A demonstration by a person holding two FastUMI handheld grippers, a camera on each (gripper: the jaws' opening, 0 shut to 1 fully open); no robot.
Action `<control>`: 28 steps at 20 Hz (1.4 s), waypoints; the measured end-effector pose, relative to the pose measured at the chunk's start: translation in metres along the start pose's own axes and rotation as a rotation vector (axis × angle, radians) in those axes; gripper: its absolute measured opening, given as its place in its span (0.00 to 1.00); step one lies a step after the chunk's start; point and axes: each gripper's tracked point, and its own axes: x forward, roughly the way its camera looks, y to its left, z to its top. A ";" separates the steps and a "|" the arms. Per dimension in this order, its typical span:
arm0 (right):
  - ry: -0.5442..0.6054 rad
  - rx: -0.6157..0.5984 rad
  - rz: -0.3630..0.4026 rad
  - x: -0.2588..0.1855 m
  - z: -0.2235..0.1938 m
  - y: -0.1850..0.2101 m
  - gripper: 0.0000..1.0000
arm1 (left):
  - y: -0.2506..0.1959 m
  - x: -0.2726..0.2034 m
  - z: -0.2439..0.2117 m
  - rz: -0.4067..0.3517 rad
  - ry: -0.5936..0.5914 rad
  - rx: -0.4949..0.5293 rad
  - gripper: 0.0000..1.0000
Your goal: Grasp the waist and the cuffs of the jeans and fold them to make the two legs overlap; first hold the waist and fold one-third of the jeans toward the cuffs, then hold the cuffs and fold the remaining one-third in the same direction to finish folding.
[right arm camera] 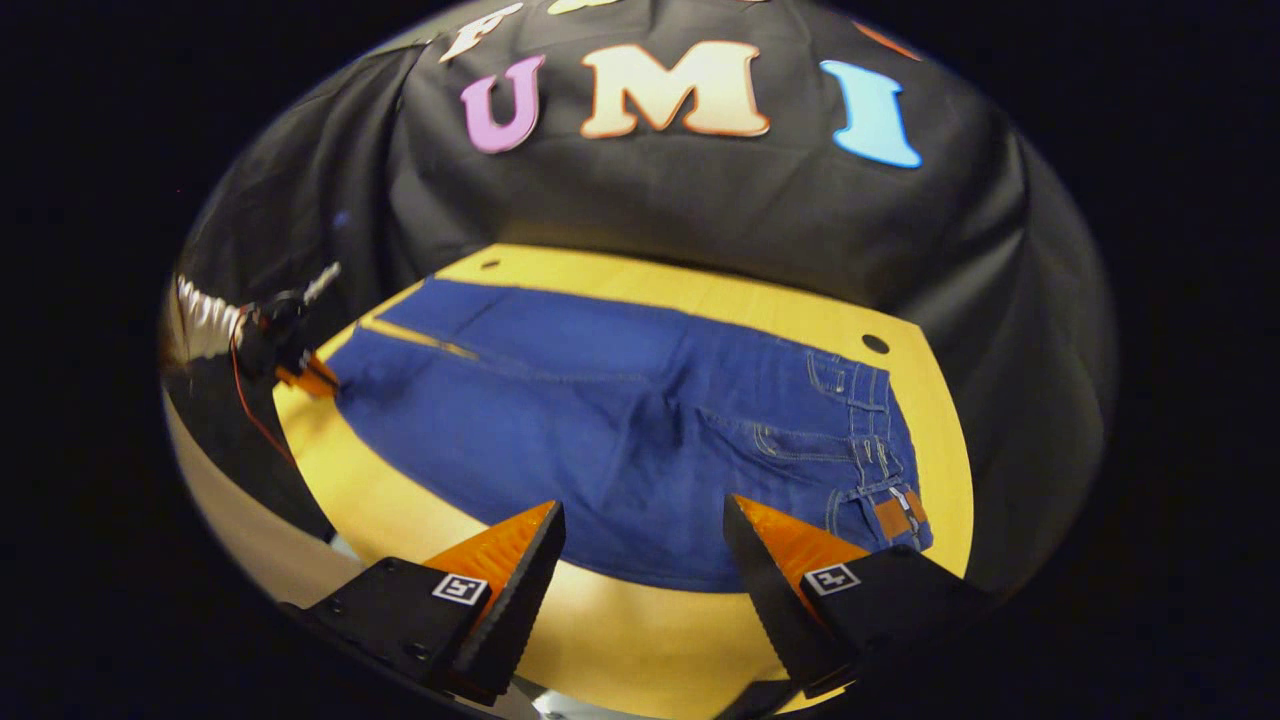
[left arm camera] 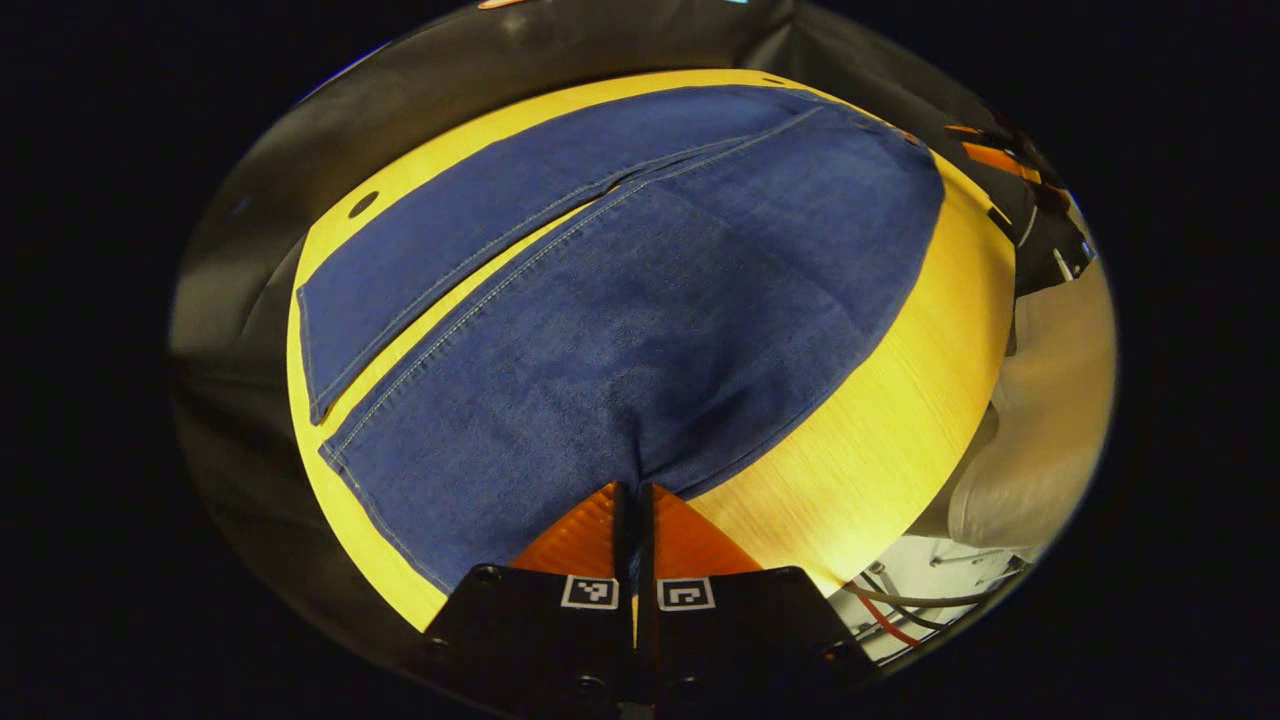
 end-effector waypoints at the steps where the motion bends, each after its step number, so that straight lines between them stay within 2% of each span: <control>1: 0.046 -0.035 0.019 0.004 -0.011 -0.009 0.99 | 0.000 0.000 0.001 0.011 0.007 -0.008 0.00; 6: 0.207 -0.225 0.106 0.028 -0.053 -0.039 0.99 | 0.000 0.002 0.000 0.051 0.047 -0.048 0.00; 7: 0.224 -0.244 0.127 0.033 -0.058 -0.041 0.95 | 0.000 0.002 0.000 0.057 0.051 -0.051 0.00; 10: 0.280 -0.283 0.174 0.044 -0.072 -0.041 0.95 | 0.000 0.002 0.001 0.072 0.057 -0.058 0.00; 11: 0.293 -0.296 0.183 0.046 -0.076 -0.042 0.99 | 0.000 0.002 0.000 0.077 0.057 -0.061 0.00; 13: 0.314 -0.317 0.207 0.050 -0.081 -0.041 0.96 | 0.000 0.003 0.000 0.083 0.059 -0.061 0.02; 14: 0.308 -0.313 0.220 0.055 -0.082 -0.039 0.99 | 0.000 0.003 0.000 0.084 0.061 -0.058 0.00; 16: 0.310 -0.305 0.232 0.051 -0.081 -0.041 0.99 | -0.001 0.003 0.000 0.086 0.063 -0.053 0.00; 17: 0.314 -0.308 0.235 0.053 -0.081 -0.043 0.94 | 0.000 0.003 0.000 0.085 0.062 -0.053 0.00; 18: 0.306 -0.310 0.236 0.054 -0.082 -0.044 0.98 | 0.000 0.004 0.000 0.085 0.060 -0.055 0.00; 19: 0.308 -0.305 0.232 0.053 -0.081 -0.045 0.96 | -0.001 0.004 0.000 0.083 0.059 -0.059 0.00; 20: 0.310 -0.291 0.218 0.052 -0.078 -0.050 0.89 | 0.000 0.004 0.000 0.082 0.058 -0.065 0.00; 23: 0.316 -0.267 0.184 0.057 -0.075 -0.058 0.58 | 0.000 0.004 -0.001 0.073 0.066 -0.074 0.00; 24: 0.305 -0.278 0.178 0.061 -0.074 -0.058 0.53 | 0.000 0.005 0.000 0.070 0.065 -0.073 0.00; 25: 0.292 -0.297 0.175 0.063 -0.069 -0.060 0.34 | -0.001 0.004 0.000 0.069 0.060 -0.073 0.00; 26: 0.280 -0.313 0.169 0.064 -0.067 -0.061 0.26 | -0.001 0.004 0.000 0.068 0.052 -0.073 0.00; 27: 0.274 -0.321 0.151 0.065 -0.066 -0.063 0.14 | -0.001 0.004 0.000 0.071 0.042 -0.073 0.01; 28: 0.270 -0.316 0.138 0.062 -0.068 -0.062 0.12 | -0.001 0.004 0.000 0.074 0.034 -0.074 0.01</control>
